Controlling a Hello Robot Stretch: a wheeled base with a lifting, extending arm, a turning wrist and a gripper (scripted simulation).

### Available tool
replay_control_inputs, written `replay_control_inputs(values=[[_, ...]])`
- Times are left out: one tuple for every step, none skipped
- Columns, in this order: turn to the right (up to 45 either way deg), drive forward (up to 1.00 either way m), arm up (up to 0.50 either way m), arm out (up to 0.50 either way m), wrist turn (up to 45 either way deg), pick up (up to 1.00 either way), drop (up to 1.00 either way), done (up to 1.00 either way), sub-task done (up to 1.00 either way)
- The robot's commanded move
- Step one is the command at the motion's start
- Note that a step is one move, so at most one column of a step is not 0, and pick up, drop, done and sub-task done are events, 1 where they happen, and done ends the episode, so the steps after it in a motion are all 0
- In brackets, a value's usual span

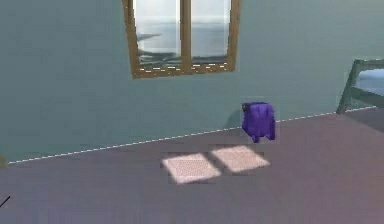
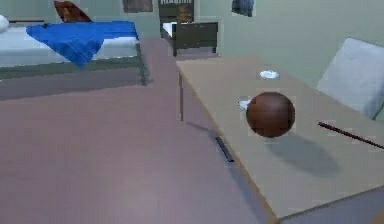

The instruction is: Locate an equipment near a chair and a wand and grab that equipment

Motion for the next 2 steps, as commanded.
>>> replay_control_inputs(values=[[0.0, 0.10, 0.00, 0.00, 0.0, 0.00, 0.00, 0.00, 0.00], [45.0, 0.00, 0.00, 0.00, 0.0, 0.00, 0.00, 0.00, 0.00]])
